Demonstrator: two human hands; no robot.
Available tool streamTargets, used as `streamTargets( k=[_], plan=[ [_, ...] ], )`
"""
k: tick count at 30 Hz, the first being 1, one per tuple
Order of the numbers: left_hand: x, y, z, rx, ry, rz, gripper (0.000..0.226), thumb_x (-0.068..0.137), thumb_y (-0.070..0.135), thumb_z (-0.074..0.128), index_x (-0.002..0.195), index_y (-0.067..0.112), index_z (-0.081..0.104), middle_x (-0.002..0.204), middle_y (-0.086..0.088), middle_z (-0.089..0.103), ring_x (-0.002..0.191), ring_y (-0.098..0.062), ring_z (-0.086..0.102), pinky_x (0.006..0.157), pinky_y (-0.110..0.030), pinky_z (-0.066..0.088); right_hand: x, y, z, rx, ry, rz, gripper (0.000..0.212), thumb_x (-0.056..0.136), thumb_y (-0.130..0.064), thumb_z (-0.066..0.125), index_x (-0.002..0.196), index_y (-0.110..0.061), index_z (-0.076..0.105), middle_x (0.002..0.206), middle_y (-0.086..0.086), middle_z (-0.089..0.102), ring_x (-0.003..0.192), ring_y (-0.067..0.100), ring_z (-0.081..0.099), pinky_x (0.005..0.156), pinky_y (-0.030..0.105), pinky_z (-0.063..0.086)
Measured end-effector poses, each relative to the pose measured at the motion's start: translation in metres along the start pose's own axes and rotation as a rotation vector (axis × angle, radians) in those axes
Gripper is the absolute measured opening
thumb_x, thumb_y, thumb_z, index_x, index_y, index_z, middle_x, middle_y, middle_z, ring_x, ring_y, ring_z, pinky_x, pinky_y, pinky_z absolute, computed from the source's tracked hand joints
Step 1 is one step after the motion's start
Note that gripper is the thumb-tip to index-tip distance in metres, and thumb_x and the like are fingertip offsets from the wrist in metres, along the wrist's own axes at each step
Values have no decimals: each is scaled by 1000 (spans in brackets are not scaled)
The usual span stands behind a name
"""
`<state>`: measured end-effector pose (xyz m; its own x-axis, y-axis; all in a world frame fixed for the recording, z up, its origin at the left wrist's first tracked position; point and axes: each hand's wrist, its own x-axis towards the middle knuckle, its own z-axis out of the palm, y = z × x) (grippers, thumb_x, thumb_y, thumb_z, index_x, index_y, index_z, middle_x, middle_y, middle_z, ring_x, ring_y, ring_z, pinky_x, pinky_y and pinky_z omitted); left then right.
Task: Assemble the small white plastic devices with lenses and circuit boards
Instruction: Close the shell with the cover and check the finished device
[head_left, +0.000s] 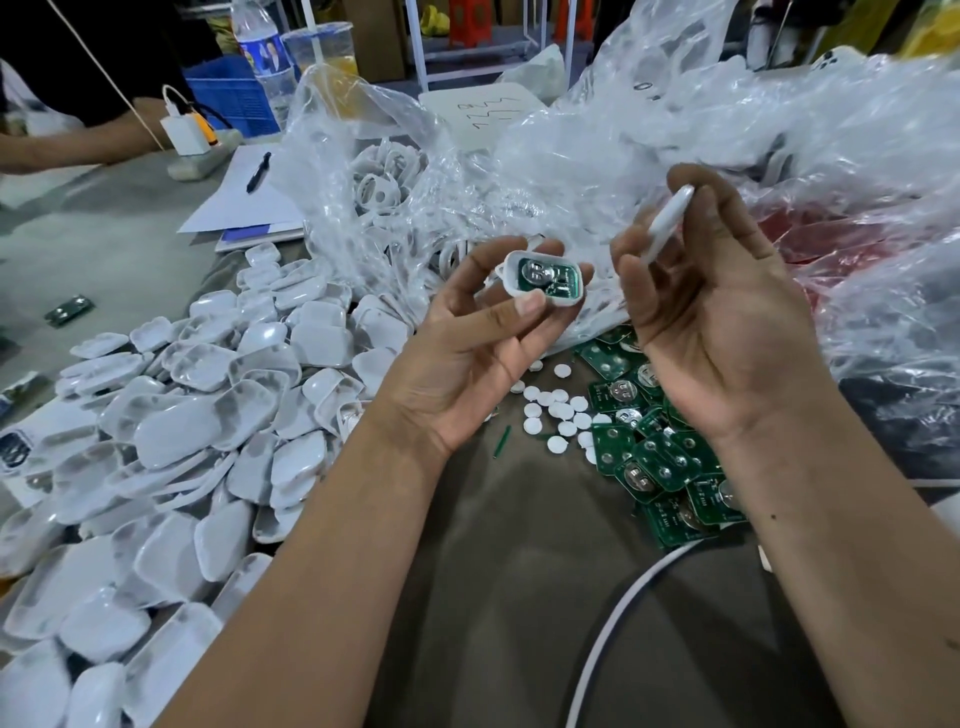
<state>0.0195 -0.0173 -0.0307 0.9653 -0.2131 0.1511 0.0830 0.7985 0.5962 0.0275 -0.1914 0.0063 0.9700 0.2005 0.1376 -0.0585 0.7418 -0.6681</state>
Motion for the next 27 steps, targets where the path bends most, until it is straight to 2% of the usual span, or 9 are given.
streamTargets(
  k=[2, 4, 7, 12, 14, 16, 19, 24, 27],
  plan=[
    [1, -2, 1, 49, 29, 23, 41, 74, -19, 65, 105, 8, 66, 118, -18, 71, 120, -43, 64, 106, -47, 51, 1, -2, -2, -12, -14, 20, 20, 108, -15, 49, 109, -13, 68, 87, 5, 68, 71, 13, 68, 53, 16, 55],
    [1, -4, 1, 90, 50, 41, 39, 78, -20, 60, 104, 8, 64, 117, -16, 72, 121, -42, 64, 107, -46, 51, 2, -1, -3, -21, -23, 40, 16, 103, -10, 53, 115, -10, 64, 89, 5, 63, 74, 12, 64, 58, 15, 52],
    [1, -8, 3, 80, 76, 49, 36, 80, -18, 59, 106, 8, 63, 114, -16, 73, 117, -39, 65, 105, -46, 53, 4, 0, -5, -46, -10, 48, 24, 93, -9, 63, 117, -8, 60, 93, 7, 66, 82, 14, 63, 66, 18, 54],
    [2, -15, 6, 68, 107, 25, 41, 82, -14, 61, 120, 0, 62, 119, -18, 70, 131, -45, 56, 106, -45, 52, 5, 0, -9, -140, 86, -1, 23, 86, -10, 70, 107, -16, 77, 100, 1, 74, 81, 11, 55, 65, 19, 44],
    [2, -16, 8, 116, 106, 48, 40, 80, -15, 63, 118, -1, 62, 118, -17, 71, 127, -41, 60, 103, -43, 55, 5, -1, -9, -191, 100, -32, 24, 87, -13, 71, 109, -19, 78, 101, -1, 73, 84, 12, 58, 66, 21, 46],
    [3, -18, 9, 192, 110, 97, 40, 78, -16, 65, 115, 0, 63, 115, -13, 73, 115, -32, 68, 96, -39, 58, 5, -2, -9, -252, 119, -61, 26, 87, -15, 72, 114, -17, 73, 96, 0, 74, 82, 13, 67, 64, 22, 51],
    [3, -20, 11, 282, 127, 172, 39, 75, -14, 69, 109, 5, 66, 112, -9, 75, 100, -21, 73, 89, -35, 58, 4, -3, -8, -315, 136, -85, 24, 87, -11, 73, 110, -10, 67, 82, 2, 72, 65, 12, 65, 54, 20, 48],
    [4, -25, 12, 340, 190, 250, 42, 70, -13, 74, 109, 2, 65, 114, -14, 73, 101, -24, 71, 85, -34, 58, 4, 1, -7, -411, 98, -72, 29, 88, -9, 71, 116, -5, 73, 97, 19, 63, 60, 10, 57, 54, 16, 45],
    [4, -27, 12, 366, 226, 263, 45, 69, -12, 75, 110, 1, 65, 111, -14, 74, 100, -24, 72, 84, -34, 59, 6, 3, -6, -364, 88, -52, 35, 83, -11, 73, 116, 0, 71, 90, 15, 67, 59, 10, 58, 53, 15, 45]
  ],
)
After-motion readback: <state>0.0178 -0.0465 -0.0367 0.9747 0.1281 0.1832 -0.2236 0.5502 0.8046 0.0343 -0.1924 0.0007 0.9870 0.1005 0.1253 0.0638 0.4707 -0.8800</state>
